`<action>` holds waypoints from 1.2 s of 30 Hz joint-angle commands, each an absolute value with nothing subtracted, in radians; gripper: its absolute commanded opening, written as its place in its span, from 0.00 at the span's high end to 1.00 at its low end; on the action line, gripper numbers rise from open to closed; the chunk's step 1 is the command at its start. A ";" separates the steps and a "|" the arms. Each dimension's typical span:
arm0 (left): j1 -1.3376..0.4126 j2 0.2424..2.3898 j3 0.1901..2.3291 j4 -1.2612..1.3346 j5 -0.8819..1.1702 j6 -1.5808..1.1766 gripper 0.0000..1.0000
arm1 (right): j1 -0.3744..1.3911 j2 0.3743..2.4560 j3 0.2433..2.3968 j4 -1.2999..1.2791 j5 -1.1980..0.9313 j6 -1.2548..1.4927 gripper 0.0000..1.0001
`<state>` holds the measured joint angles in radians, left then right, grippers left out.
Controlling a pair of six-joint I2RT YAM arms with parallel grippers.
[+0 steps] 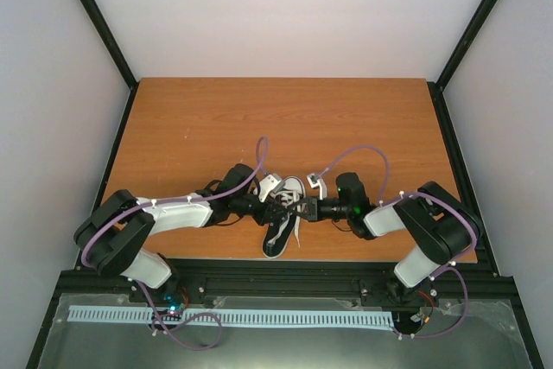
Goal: Tie the shoes
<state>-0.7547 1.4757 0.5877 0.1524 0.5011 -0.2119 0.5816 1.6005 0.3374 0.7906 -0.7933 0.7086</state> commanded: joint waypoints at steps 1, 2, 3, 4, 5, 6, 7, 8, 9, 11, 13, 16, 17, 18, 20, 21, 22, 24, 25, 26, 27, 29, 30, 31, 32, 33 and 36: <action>-0.763 1.458 0.592 0.133 0.459 -0.187 0.82 | 0.572 1.613 0.339 0.844 -0.828 0.712 0.97; -0.764 1.457 0.591 0.133 0.457 -0.187 0.82 | 0.572 1.614 0.339 0.844 -0.828 0.711 0.97; -0.764 1.457 0.591 0.134 0.455 -0.185 0.83 | 0.572 1.614 0.340 0.844 -0.830 0.712 0.97; -0.764 1.460 0.592 0.134 0.456 -0.185 0.85 | 0.572 1.615 0.340 0.844 -0.831 0.713 0.97; -0.764 1.464 0.594 0.133 0.460 -0.184 0.86 | 0.572 1.615 0.340 0.844 -0.831 0.713 0.97; -0.764 1.469 0.597 0.133 0.464 -0.184 0.86 | 0.572 1.615 0.340 0.843 -0.832 0.712 0.97; -0.764 1.475 0.599 0.134 0.469 -0.184 0.85 | 0.572 1.617 0.342 0.843 -0.834 0.712 0.97; -0.764 1.481 0.603 0.136 0.475 -0.184 0.83 | 0.572 1.618 0.342 0.843 -0.837 0.712 0.97; -0.764 1.485 0.606 0.136 0.481 -0.184 0.82 | 0.572 1.619 0.343 0.844 -0.839 0.712 0.97; -0.764 1.495 0.612 0.139 0.491 -0.184 0.80 | 0.572 1.621 0.344 0.842 -0.838 0.711 0.97; -0.764 1.501 0.614 0.143 0.499 -0.184 0.78 | 0.572 1.623 0.344 0.842 -0.840 0.710 0.97; -0.765 1.512 0.622 0.150 0.519 -0.185 0.77 | 0.572 1.626 0.343 0.841 -0.840 0.710 0.97; -0.765 1.517 0.624 0.155 0.529 -0.186 0.77 | 0.572 1.627 0.343 0.841 -0.841 0.711 0.97; -0.765 1.523 0.625 0.157 0.538 -0.187 0.78 | 0.572 1.627 0.345 0.841 -0.840 0.711 0.97; -0.765 1.531 0.625 0.166 0.555 -0.194 0.85 | 0.572 1.625 0.345 0.838 -0.839 0.711 0.97; -0.765 1.531 0.623 0.168 0.559 -0.197 0.90 | 0.572 1.623 0.345 0.837 -0.838 0.711 0.97; -0.765 1.528 0.620 0.172 0.559 -0.202 0.94 | 0.572 1.621 0.345 0.833 -0.835 0.708 0.97; -0.765 1.511 0.610 0.184 0.550 -0.218 0.99 | 0.572 1.612 0.349 0.807 -0.826 0.697 0.97; -0.765 1.499 0.607 0.188 0.537 -0.229 0.99 | 0.572 1.604 0.351 0.786 -0.822 0.687 0.97; -0.765 1.485 0.605 0.187 0.521 -0.241 0.99 | 0.572 1.596 0.353 0.766 -0.818 0.679 0.94; -0.765 1.470 0.603 0.189 0.504 -0.256 0.99 | 0.572 1.585 0.352 0.744 -0.813 0.670 0.90; -0.765 1.431 0.593 0.203 0.483 -0.290 0.99 | 0.571 1.561 0.345 0.706 -0.807 0.656 0.78; -0.765 1.416 0.585 0.212 0.476 -0.310 0.99 | 0.570 1.545 0.341 0.689 -0.802 0.648 0.72; -0.765 1.402 0.579 0.216 0.469 -0.324 0.99 | 0.568 1.528 0.333 0.671 -0.796 0.642 0.67; -0.765 1.388 0.576 0.215 0.464 -0.337 0.99 | 0.564 1.505 0.326 0.655 -0.792 0.639 0.59; -0.765 1.379 0.574 0.211 0.459 -0.346 0.99 | 0.561 1.484 0.318 0.640 -0.787 0.635 0.55; -0.765 1.349 0.570 0.196 0.449 -0.369 0.99 | 0.555 1.421 0.297 0.583 -0.771 0.616 0.48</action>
<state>-0.7551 1.3933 0.5762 0.1654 0.4736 -0.3111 0.5671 1.4975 0.3275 0.6640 -0.7979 0.6609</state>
